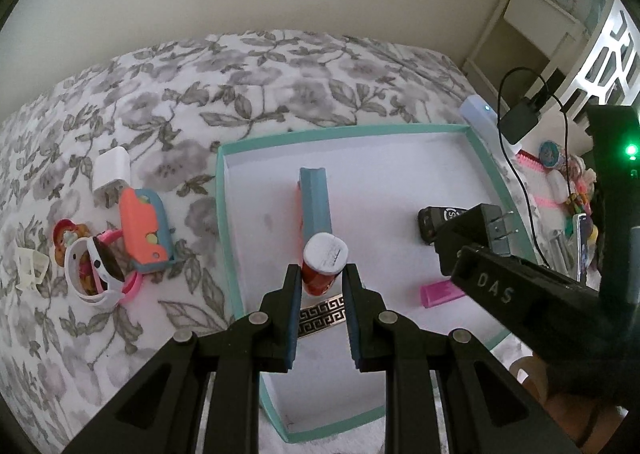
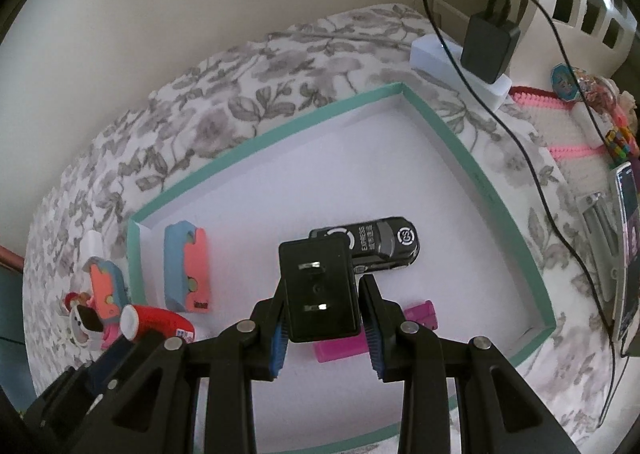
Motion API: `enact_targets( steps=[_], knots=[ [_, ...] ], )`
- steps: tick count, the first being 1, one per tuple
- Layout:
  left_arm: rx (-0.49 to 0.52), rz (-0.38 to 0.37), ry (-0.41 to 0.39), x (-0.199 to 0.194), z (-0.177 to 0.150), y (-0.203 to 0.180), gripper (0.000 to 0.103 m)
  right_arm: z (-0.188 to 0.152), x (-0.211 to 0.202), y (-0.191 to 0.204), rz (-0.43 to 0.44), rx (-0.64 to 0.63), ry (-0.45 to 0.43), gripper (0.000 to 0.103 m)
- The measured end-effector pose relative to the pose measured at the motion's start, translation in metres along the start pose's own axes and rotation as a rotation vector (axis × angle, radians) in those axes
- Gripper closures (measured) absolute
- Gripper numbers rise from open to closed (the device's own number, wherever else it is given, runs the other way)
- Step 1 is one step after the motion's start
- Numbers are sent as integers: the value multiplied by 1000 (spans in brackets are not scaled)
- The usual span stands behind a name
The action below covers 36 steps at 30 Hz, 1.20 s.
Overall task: Organize rigid objects
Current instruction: 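Carry the black charger in the right gripper while left gripper carries the red tube into the tray, then open the right gripper to drop the charger while left gripper releases the red tube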
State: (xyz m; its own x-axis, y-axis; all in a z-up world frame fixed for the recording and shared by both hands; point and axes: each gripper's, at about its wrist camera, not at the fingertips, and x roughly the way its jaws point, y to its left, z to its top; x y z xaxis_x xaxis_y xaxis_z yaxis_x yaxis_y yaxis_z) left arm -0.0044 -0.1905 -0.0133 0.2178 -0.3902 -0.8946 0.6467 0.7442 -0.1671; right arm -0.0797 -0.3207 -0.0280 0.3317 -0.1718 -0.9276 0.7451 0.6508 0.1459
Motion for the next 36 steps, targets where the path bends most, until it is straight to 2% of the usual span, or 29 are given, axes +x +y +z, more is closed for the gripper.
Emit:
enact_targets(
  steps=[14, 16, 18, 19, 21, 22, 26, 29, 32, 36],
  knots=[
    [-12, 1, 2, 2, 2, 4, 81, 0, 4, 3, -21, -26, 12, 68],
    [-21, 0, 3, 2, 2, 7, 75, 1, 3, 4, -24, -28, 7, 68],
    [-33, 1, -2, 0, 3, 9, 56, 2, 1, 4, -25, -32, 0, 67],
    [-39, -1, -6, -1, 3, 11, 55, 2, 0, 5, -28, -36, -4, 66],
    [-49, -4, -13, -3, 4, 13, 55, 3, -2, 6, -39, -46, -18, 53],
    [-52, -4, -17, -5, 5, 14, 55, 4, -4, 7, -41, -49, -25, 50],
    [-68, 9, -36, -11, 7, 18, 55, 5, -9, 8, -43, -54, -46, 48],
    [-97, 35, -53, -16, 8, 26, 52, 6, -10, 9, -48, -59, -55, 46],
    [-143, 99, -68, -21, 9, 39, 49, 5, -10, 10, -51, -63, -59, 41],
    [-226, 204, -80, -26, 10, 65, 33, 5, -10, 13, -65, -79, -67, 32]
  ],
)
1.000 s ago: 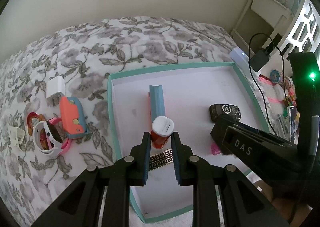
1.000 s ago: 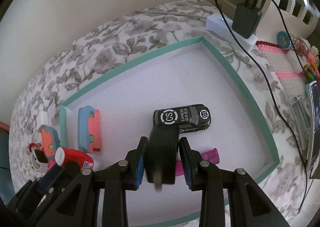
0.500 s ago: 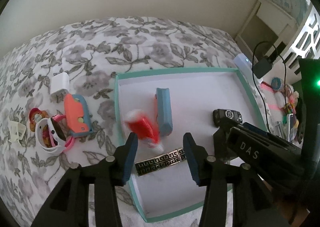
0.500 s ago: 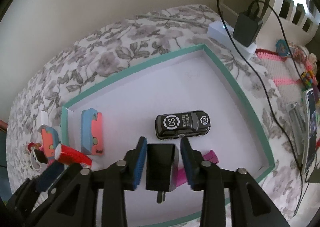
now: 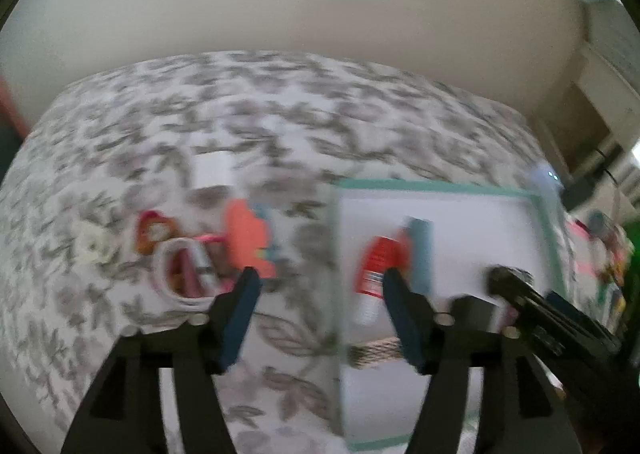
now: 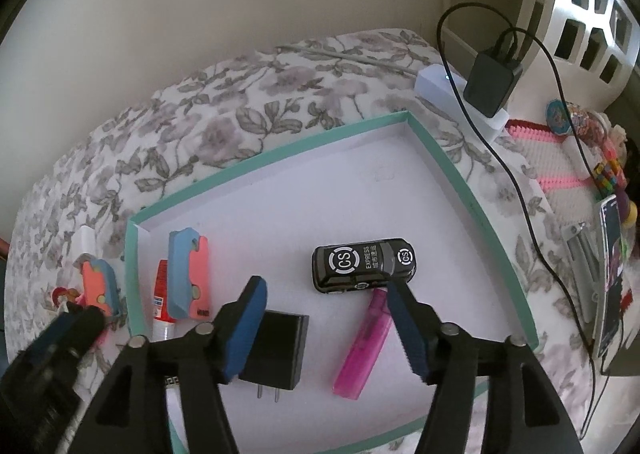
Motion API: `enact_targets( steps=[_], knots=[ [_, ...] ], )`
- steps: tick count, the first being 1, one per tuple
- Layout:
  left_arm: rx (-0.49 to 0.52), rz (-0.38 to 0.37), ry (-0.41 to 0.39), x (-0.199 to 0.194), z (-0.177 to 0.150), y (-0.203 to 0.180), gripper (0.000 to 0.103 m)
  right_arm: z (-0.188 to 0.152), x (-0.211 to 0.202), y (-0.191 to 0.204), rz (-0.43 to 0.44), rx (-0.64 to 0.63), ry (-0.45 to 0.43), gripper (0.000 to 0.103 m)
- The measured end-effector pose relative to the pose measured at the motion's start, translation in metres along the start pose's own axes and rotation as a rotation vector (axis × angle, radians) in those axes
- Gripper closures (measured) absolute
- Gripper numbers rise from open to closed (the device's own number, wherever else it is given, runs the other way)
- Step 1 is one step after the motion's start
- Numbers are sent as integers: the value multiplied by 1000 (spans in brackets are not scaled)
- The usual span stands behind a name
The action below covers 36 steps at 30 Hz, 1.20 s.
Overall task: Organize rigid objects
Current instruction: 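Open the right gripper to drop the charger while left gripper releases the red tube, then withdraw both tools from the tray back over the remaining pile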
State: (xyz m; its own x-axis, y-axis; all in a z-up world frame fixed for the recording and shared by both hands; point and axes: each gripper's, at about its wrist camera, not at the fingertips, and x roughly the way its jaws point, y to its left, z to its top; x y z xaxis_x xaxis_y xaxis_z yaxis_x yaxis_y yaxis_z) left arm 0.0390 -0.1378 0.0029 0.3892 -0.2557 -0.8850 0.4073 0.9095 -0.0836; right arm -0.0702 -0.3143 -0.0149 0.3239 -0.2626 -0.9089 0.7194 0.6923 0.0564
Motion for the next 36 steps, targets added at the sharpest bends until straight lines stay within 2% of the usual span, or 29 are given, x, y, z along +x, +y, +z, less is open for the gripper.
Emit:
enact_targets(
  steps=[4, 6, 8, 11, 13, 16, 21, 30, 33, 36],
  knots=[
    [-78, 72, 2, 3, 3, 27, 24, 0, 1, 6, 2, -32, -8, 25],
    [-101, 98, 2, 4, 4, 36, 23, -1, 1, 11, 4, -52, -16, 16],
    [-125, 120, 4, 5, 4, 44, 21, -2, 0, 14, 3, -66, -22, 11],
    [-162, 136, 4, 6, 5, 57, 11, -3, -1, 20, 0, -90, -39, 0],
    [-177, 143, -4, 6, 6, 63, 11, -3, -3, 24, -3, -104, -54, 0],
    [-195, 155, -25, 3, 8, 73, 5, -3, -4, 27, 13, -111, -62, 0],
    [-227, 179, -70, -6, 13, 90, 5, -3, -9, 35, 69, -121, -79, 0],
    [-299, 207, -112, -18, 21, 120, 5, -5, -27, 69, 160, -207, -176, 0],
    [-324, 180, -129, -23, 23, 129, 5, -7, -39, 86, 161, -259, -241, 0],
    [-348, 167, -161, -32, 25, 140, 5, -8, -47, 100, 202, -291, -273, 0]
  ],
)
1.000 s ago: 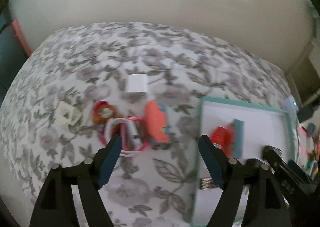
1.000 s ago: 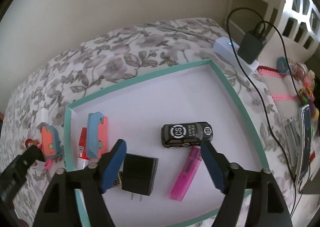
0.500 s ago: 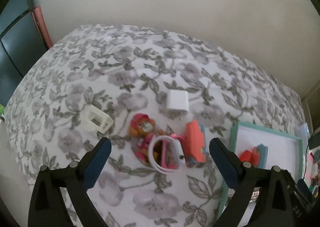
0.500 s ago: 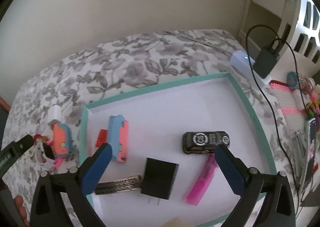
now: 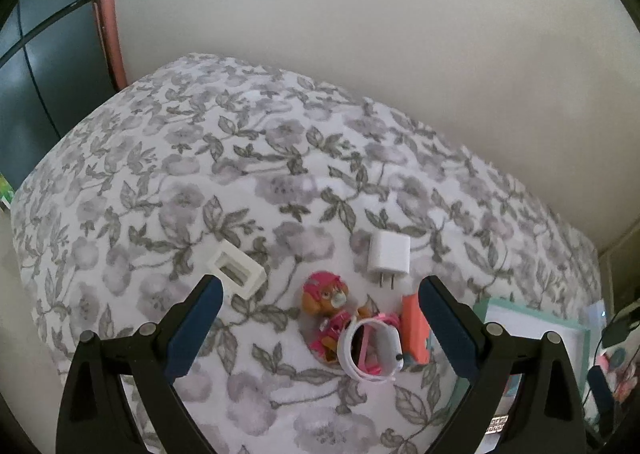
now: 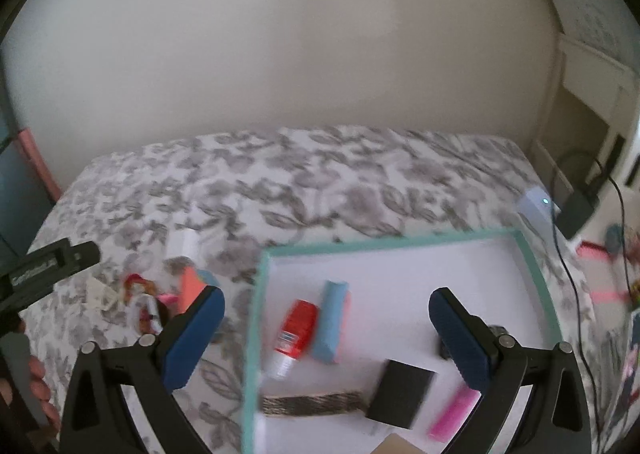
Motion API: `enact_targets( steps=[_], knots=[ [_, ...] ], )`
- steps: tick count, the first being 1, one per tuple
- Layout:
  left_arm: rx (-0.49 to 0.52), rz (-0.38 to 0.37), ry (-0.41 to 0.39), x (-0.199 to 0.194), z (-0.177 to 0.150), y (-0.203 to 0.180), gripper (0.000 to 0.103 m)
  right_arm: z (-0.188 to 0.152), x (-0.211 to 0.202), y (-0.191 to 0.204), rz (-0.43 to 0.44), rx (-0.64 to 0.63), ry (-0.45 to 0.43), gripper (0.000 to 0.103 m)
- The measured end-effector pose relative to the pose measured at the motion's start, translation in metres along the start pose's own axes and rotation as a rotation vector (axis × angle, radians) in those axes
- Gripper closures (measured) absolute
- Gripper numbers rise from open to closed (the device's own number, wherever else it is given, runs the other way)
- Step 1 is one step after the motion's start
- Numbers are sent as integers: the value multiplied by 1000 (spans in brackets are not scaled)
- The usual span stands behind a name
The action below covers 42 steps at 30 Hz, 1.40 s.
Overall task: Organize rigid objects
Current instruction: 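Withdraw both tools from the tray back over the remaining pile, then close the left gripper on the white plastic clip while right tool approaches the white watch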
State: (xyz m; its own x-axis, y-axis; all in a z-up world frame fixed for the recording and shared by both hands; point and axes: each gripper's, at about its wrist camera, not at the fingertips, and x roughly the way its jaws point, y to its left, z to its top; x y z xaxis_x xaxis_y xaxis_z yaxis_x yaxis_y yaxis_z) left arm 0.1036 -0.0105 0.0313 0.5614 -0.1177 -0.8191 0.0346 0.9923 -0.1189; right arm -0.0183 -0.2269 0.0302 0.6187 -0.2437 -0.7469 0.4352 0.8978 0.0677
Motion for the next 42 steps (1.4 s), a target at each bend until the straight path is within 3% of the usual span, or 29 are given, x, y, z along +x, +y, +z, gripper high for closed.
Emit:
enact_targets(
  steps=[6, 11, 16, 20, 25, 28, 32, 42],
  knots=[
    [-30, 18, -42, -9, 14, 24, 5, 6, 4, 26, 70, -9, -3, 0],
    [-17, 55, -29, 4, 19, 41, 5, 8, 10, 49, 91, -54, 6, 0],
    [-93, 8, 47, 26, 17, 62, 4, 10, 23, 69, 123, -77, 22, 0],
    [-151, -20, 101, 40, 15, 74, 4, 10, 39, 84, 186, -86, 91, 0],
    [-151, -6, 206, 61, 8, 78, 4, 1, 61, 103, 239, -97, 184, 0],
    [-128, 49, 268, 74, 2, 77, 4, -8, 75, 115, 239, -134, 226, 0],
    [-146, 73, 294, 84, -5, 82, 4, -19, 87, 130, 241, -190, 261, 0],
    [-138, 26, 277, 101, -3, 82, 5, -30, 90, 148, 252, -261, 263, 22]
  ],
)
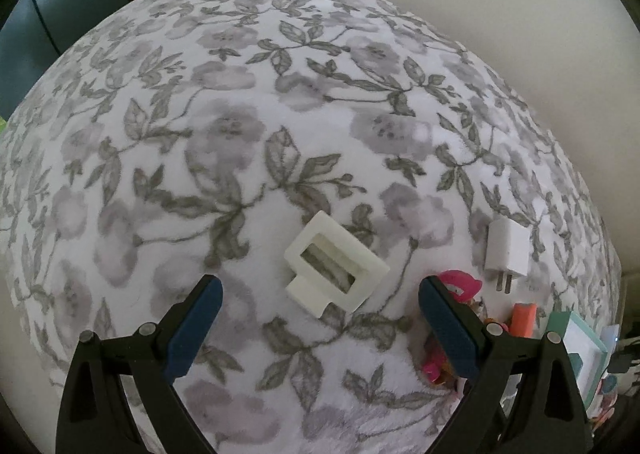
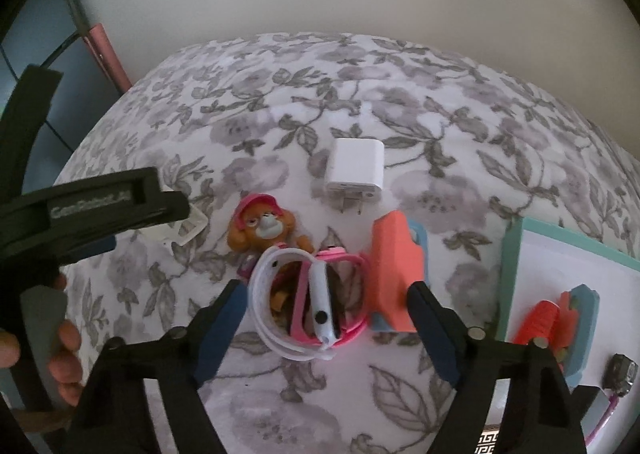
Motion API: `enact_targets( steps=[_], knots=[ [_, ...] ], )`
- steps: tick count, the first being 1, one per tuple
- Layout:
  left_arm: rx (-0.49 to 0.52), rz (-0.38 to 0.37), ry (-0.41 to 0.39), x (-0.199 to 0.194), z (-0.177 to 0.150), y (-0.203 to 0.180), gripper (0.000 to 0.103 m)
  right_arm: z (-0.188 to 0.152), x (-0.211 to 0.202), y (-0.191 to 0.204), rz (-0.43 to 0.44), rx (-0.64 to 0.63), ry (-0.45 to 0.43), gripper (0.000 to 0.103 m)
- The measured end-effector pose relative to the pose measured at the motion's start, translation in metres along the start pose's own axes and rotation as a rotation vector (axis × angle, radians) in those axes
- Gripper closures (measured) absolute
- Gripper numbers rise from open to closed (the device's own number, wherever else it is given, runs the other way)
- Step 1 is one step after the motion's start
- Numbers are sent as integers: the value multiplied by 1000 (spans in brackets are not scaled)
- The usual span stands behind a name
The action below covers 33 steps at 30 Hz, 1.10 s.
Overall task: Organize rigid objects
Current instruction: 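Close the left gripper on the white plastic clip while right tool approaches the white watch, then lift the white clip toward the tray with left gripper while right gripper grasps the white watch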
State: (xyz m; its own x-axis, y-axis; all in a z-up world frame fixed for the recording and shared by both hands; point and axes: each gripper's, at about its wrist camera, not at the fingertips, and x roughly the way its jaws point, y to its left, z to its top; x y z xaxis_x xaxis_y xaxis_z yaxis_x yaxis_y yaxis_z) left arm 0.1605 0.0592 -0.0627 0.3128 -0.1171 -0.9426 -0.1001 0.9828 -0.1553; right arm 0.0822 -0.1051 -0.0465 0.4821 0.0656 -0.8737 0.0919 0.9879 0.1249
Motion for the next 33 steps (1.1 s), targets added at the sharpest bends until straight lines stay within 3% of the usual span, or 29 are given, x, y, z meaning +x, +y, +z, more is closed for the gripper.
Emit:
enact_targets(
  steps=[4, 8, 11, 20, 26, 33],
  knots=[
    [-1, -15, -6, 3, 1, -1, 8, 1, 1, 1, -16, -8, 0, 25],
    [19, 6, -2, 12, 3, -3, 28, 1, 0, 0, -16, -14, -2, 27],
    [-7, -29, 19, 19, 3, 0, 44, 1, -1, 0, -24, -18, -6, 32],
    [-32, -43, 30, 18, 4, 3, 44, 1, -8, -8, 14, 7, -31, 50],
    [-36, -47, 45, 13, 2, 4, 44, 0, -9, -11, 22, 20, -26, 50],
    [-21, -56, 8, -6, 6, -2, 44, -1, -15, -24, 49, 80, -30, 50]
  ],
)
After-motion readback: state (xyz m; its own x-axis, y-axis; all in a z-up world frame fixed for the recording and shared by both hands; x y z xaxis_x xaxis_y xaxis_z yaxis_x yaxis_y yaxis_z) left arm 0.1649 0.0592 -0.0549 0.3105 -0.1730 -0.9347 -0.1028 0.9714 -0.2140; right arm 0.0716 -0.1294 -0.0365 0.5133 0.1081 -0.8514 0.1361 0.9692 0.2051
